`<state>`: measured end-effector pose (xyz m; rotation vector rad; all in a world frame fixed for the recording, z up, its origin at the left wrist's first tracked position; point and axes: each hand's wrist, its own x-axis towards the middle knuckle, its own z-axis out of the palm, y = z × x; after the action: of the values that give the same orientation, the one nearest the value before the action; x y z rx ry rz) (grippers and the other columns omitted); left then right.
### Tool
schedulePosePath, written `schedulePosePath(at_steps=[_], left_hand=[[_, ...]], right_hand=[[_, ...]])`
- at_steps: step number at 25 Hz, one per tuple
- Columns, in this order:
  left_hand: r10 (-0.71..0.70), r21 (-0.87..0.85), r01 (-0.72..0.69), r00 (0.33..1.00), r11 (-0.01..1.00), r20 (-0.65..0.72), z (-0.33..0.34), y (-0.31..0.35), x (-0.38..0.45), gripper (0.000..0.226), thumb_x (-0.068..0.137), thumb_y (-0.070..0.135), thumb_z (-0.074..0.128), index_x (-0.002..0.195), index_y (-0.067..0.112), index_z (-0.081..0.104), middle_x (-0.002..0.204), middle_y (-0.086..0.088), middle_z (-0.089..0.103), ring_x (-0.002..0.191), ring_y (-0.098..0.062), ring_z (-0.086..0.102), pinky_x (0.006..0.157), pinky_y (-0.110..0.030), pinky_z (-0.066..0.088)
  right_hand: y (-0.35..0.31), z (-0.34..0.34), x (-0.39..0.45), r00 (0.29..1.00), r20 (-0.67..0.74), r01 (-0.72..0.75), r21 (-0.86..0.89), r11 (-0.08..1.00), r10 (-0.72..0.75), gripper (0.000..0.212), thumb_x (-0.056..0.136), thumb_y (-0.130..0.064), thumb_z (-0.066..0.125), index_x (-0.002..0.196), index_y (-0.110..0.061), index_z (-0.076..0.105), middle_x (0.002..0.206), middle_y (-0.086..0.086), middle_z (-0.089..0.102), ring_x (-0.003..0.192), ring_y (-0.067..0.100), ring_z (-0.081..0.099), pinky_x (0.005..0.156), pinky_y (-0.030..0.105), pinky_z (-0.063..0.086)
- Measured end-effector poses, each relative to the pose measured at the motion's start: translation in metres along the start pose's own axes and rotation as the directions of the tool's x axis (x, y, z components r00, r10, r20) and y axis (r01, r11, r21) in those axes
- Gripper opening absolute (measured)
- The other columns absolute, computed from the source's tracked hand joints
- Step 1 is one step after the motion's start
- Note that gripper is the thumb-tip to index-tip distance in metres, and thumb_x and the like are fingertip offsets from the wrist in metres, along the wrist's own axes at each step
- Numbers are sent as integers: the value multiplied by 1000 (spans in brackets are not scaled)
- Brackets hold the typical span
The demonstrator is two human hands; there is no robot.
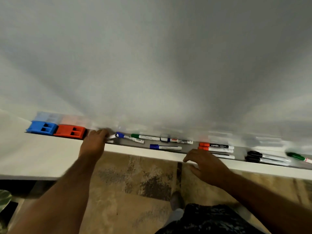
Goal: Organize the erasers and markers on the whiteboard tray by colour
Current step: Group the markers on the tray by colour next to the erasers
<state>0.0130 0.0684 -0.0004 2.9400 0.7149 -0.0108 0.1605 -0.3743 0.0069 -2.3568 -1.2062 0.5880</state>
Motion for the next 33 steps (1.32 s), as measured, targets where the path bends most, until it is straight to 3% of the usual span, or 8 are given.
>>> schedulePosePath(at_steps=[4, 8, 10, 13, 17, 24, 29, 33], left_hand=[[278, 0, -281, 951, 960, -137, -1, 53, -3, 30, 89, 28, 52, 115, 26, 67, 111, 0, 73, 97, -31, 58, 77, -43, 45], [527, -141, -560, 822, 816, -217, 4, 163, -25, 26, 98, 33, 52, 113, 22, 70, 110, 0, 72, 105, -23, 60, 86, -33, 39], [590, -253, -613, 790, 749, -168, 11, 229, -41, 29, 101, 35, 51, 117, 22, 71, 116, 1, 72, 107, -20, 65, 87, -32, 48], [616, -390, -594, 784, 704, -81, 22, 320, -60, 25, 101, 34, 56, 121, 29, 70, 119, 8, 71, 106, -11, 66, 85, -23, 51], [644, -527, -574, 762, 627, -65, 38, 417, -73, 28, 96, 19, 67, 123, 25, 72, 124, 7, 69, 113, -12, 65, 92, -26, 52], [222, -736, -60, 967, 675, 125, 61, 508, -75, 31, 94, 3, 67, 121, 17, 72, 114, 3, 75, 104, -11, 70, 97, -31, 57], [128, -749, 29, 980, 662, 152, 61, 537, -82, 32, 92, 0, 68, 107, 28, 73, 102, 13, 74, 94, 5, 67, 92, -21, 56], [6, -692, 85, 992, 716, 128, 58, 543, -87, 28, 89, 3, 71, 102, 28, 73, 97, 14, 71, 84, 12, 63, 73, 0, 42]], right_hand=[[8, -2, -15, 997, -65, -43, 5, 999, 43, 31, 94, -23, 62, 124, -29, 68, 129, -9, 65, 121, 10, 55, 104, 31, 46], [18, -10, -35, 966, -149, -175, 219, 960, 210, 33, 94, -33, 68, 126, -34, 64, 114, -16, 70, 98, 3, 62, 87, 31, 56], [27, -16, -50, 921, -173, -223, 500, 837, 348, 29, 91, -37, 73, 119, -39, 66, 104, -16, 74, 89, 5, 69, 79, 28, 58], [51, -27, -83, 828, -101, -218, 848, 484, 551, 17, 90, -28, 79, 106, -30, 74, 95, 3, 77, 82, 19, 75, 71, 32, 63], [99, -41, -138, 720, -72, -153, 954, 260, 690, 15, 91, -12, 76, 106, -18, 76, 90, 11, 77, 78, 20, 73, 69, 29, 60], [189, -73, -202, 487, -61, -68, 992, 107, 871, 8, 95, -11, 72, 102, -10, 74, 88, 11, 76, 73, 19, 70, 68, 29, 59], [224, -85, -190, 503, -39, -106, 989, 107, 863, 5, 97, -3, 66, 99, 0, 69, 79, 12, 68, 67, 19, 63, 59, 28, 56], [243, -86, -183, 497, -110, -279, 919, 279, 861, 4, 94, -14, 72, 97, -12, 71, 76, 4, 71, 59, 19, 63, 55, 34, 56]])
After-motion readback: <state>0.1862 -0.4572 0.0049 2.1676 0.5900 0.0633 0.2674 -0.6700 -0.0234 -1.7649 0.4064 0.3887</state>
